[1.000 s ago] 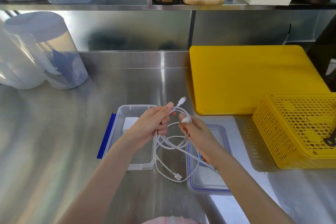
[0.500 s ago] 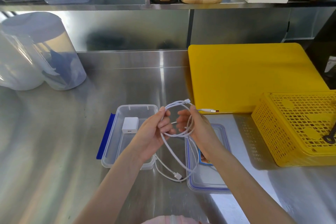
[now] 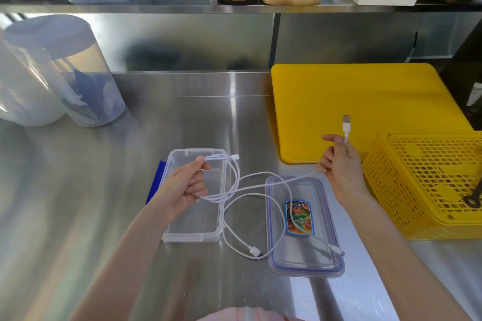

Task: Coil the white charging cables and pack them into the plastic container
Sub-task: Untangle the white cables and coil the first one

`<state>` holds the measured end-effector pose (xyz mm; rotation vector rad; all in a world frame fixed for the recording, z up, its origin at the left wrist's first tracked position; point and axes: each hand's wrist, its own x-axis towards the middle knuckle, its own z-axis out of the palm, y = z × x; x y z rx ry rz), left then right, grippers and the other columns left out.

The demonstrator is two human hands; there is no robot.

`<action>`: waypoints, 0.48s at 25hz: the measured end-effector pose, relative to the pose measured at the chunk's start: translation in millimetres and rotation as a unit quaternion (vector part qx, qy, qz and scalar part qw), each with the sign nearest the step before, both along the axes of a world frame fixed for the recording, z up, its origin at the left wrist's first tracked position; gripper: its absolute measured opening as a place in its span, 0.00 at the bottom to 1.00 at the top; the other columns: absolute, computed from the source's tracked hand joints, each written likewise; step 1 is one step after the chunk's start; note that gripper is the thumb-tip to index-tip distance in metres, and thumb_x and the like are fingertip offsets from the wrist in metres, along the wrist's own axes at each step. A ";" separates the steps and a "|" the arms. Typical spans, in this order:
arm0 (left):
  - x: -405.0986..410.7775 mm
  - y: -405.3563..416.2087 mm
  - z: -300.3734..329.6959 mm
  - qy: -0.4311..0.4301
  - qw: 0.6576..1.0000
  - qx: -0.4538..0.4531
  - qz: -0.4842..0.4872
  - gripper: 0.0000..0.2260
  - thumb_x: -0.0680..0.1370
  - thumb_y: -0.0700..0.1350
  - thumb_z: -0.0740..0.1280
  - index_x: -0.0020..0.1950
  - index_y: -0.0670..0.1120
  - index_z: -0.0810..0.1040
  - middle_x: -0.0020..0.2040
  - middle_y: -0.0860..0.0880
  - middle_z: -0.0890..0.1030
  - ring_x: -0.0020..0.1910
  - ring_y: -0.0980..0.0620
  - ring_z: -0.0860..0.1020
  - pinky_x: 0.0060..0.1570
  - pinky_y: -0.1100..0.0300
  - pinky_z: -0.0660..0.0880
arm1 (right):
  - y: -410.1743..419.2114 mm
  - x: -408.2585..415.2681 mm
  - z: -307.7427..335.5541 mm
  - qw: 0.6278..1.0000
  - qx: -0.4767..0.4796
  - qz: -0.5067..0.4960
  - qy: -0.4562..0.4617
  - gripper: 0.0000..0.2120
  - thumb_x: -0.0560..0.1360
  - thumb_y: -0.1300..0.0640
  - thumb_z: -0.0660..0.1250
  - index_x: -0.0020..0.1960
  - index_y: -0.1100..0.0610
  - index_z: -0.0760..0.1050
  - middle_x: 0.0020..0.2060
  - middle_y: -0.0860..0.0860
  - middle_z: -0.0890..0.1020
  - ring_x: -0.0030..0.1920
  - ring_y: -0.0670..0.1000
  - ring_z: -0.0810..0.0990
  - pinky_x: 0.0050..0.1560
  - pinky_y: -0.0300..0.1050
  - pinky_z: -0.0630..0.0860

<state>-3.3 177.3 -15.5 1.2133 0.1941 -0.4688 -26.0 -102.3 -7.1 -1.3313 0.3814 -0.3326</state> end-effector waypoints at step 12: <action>-17.2 -33.5 29.2 -0.172 0.926 0.266 -0.206 0.15 0.78 0.51 0.59 0.33 0.50 0.76 0.23 0.56 0.61 0.24 0.57 0.59 0.27 0.67 0.61 | 50.1 -1.0 15.8 0.838 -0.490 0.234 0.053 0.12 0.79 0.55 0.52 0.59 0.56 0.69 0.44 0.49 0.68 0.36 0.41 0.67 0.33 0.28 0.65</action>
